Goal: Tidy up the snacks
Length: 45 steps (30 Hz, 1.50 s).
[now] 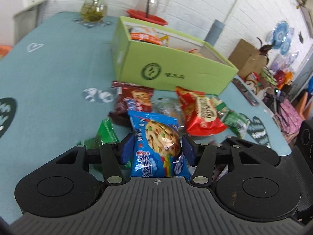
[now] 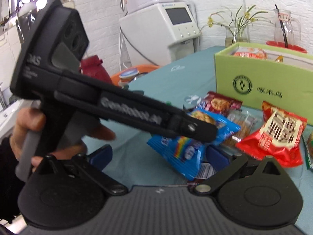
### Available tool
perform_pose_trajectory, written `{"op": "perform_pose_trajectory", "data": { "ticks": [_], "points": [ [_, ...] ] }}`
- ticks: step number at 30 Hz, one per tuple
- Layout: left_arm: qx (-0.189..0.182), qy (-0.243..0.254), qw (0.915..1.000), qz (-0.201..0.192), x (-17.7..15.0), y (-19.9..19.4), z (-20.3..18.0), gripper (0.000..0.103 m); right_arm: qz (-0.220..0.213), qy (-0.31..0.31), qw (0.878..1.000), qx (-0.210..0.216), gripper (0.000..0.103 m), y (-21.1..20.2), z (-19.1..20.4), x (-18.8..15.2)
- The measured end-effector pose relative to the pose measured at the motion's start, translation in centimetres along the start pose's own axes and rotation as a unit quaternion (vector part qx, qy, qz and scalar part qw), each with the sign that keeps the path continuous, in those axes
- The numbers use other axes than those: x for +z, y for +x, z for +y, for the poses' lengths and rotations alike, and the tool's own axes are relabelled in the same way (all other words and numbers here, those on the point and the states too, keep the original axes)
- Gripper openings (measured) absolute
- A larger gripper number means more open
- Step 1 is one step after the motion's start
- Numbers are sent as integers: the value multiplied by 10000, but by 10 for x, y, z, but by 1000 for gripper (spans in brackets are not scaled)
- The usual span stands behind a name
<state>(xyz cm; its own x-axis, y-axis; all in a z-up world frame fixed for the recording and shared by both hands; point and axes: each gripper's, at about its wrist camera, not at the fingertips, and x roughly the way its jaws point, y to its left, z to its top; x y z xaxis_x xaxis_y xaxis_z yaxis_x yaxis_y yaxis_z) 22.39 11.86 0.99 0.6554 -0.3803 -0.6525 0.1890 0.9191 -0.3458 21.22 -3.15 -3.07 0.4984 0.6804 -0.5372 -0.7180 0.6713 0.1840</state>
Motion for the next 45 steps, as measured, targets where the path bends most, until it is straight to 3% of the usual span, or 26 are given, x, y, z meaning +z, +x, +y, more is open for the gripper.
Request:
{"op": "perform_pose_trajectory", "data": {
  "ticks": [5,8,10,14,19,21,24,27,32,36,39,45],
  "points": [
    [180,-108,9997,-103,-1,-6,10,39,23,295,9981,-547,101,-14,-16,-14],
    [269,-256,9987,-350,4,-19,8,45,-260,534,9960,-663,101,-40,-22,-23],
    [150,-267,9974,-652,7,-37,4,46,-513,587,9941,-758,101,-66,-23,-30],
    [-186,-236,9950,-951,9,-62,-13,63,-596,850,9878,-1157,101,-100,-28,-47],
    [-1010,-284,9938,-379,-7,-41,-45,64,-387,1228,9821,-1373,101,-101,-38,-64],
    [-1055,-266,9941,-43,-17,-27,-57,63,-327,1250,9823,-1356,101,-102,-41,-68],
    [-1028,-382,9936,282,-31,-19,-64,61,-328,940,9864,-1306,101,-112,-43,-68],
    [-1085,-653,9916,259,-37,-31,-59,61,-314,348,9893,-1378,101,-116,-48,-56],
    [-211,-709,9970,-225,-36,-66,-49,65,-81,-363,9944,-992,101,-101,-47,-32],
    [117,-840,9957,-361,-42,-83,-39,68,533,-984,9929,-413,101,-98,-27,-36],
    [43,-852,9959,-290,-43,-80,-35,69,860,-1475,9834,-619,101,-97,-16,-42],
    [-392,-844,9956,-133,-37,-59,-44,69,544,-1558,9805,-1069,101,-71,-18,-32]
  ]
}}
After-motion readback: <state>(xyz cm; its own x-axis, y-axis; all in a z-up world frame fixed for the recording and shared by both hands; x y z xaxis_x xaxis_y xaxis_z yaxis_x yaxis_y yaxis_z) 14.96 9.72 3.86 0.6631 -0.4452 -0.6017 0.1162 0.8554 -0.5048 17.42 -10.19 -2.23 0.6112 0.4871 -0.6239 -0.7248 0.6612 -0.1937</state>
